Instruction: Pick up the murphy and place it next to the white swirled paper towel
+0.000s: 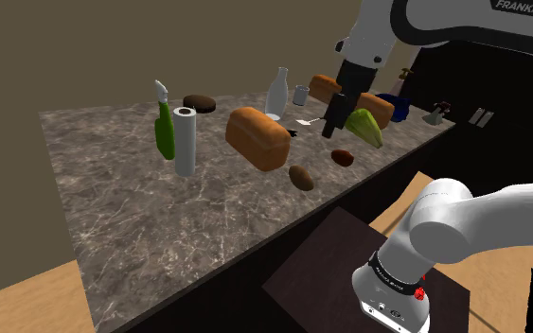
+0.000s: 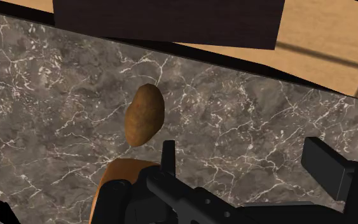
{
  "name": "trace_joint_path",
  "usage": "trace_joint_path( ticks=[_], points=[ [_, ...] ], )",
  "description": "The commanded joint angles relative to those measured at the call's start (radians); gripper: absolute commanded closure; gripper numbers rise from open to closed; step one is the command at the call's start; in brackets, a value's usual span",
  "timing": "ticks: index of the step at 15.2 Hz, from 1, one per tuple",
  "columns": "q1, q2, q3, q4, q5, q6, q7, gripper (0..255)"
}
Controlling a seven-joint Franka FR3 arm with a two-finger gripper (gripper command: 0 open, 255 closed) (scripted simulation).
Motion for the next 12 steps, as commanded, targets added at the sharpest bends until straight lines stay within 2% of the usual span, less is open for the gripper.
trace_joint_path(
  ticks=[1,7,12],
  points=[
    [0.0,0.0,0.0,0.0,0.0,0.0,0.0,0],
    [-0.044,-0.037,-0.114,-0.131,-0.105,0.113,-0.155,0],
    [-0.089,-0.02,-0.221,-0.205,-0.198,0.227,-0.285,0]
  ],
)
